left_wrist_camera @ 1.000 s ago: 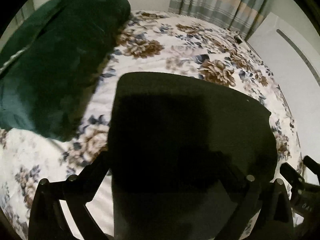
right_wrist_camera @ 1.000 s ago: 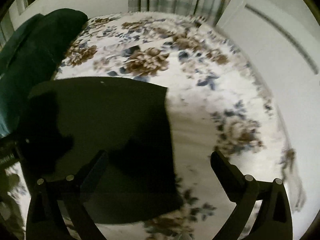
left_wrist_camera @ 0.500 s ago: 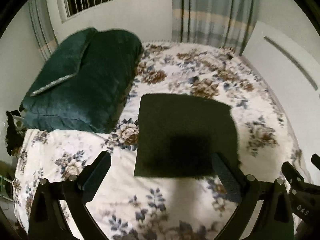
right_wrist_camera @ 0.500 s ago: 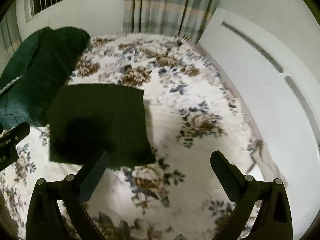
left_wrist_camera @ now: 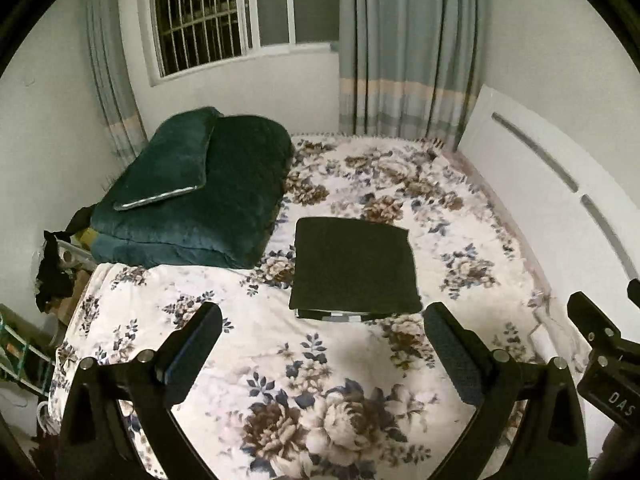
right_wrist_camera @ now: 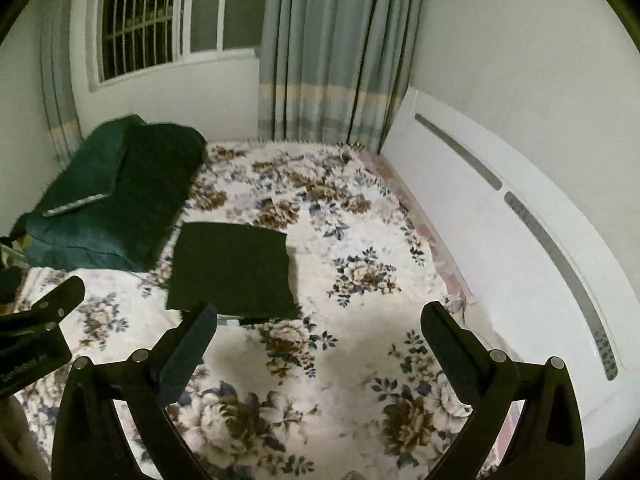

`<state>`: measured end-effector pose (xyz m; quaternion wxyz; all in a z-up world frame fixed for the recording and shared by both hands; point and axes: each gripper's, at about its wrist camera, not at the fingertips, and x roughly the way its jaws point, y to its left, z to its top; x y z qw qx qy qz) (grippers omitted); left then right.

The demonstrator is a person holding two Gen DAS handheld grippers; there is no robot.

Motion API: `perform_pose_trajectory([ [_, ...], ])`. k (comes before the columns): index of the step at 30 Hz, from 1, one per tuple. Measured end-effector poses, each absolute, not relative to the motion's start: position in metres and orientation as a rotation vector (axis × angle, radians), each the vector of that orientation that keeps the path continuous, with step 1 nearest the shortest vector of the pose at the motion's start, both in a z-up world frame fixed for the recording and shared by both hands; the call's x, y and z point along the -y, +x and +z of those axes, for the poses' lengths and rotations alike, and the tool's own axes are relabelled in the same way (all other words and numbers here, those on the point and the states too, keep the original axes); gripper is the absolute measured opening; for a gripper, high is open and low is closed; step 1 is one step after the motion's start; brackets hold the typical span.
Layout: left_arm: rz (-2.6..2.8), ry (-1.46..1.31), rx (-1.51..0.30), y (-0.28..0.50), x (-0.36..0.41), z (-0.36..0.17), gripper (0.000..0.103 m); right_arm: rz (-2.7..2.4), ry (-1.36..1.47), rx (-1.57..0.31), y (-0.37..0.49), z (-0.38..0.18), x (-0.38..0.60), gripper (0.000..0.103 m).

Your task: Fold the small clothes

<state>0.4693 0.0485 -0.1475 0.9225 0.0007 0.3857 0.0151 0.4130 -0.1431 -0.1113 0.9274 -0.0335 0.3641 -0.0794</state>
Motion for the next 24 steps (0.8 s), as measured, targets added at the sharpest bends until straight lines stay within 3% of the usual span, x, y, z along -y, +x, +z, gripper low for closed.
perform_pose_trajectory([
  [11, 0.054, -0.025, -0.712, 0.388, -0.05, -0.089, 0.103, -0.11, -0.049, -0.657, 0.316, -0.034, 0.138, 0.103],
  [24, 0.065, -0.033, -0.677, 0.353, -0.049, -0.073, 0.103, -0.086, -0.06, -0.622, 0.279, -0.013, 0.138, 0.103],
])
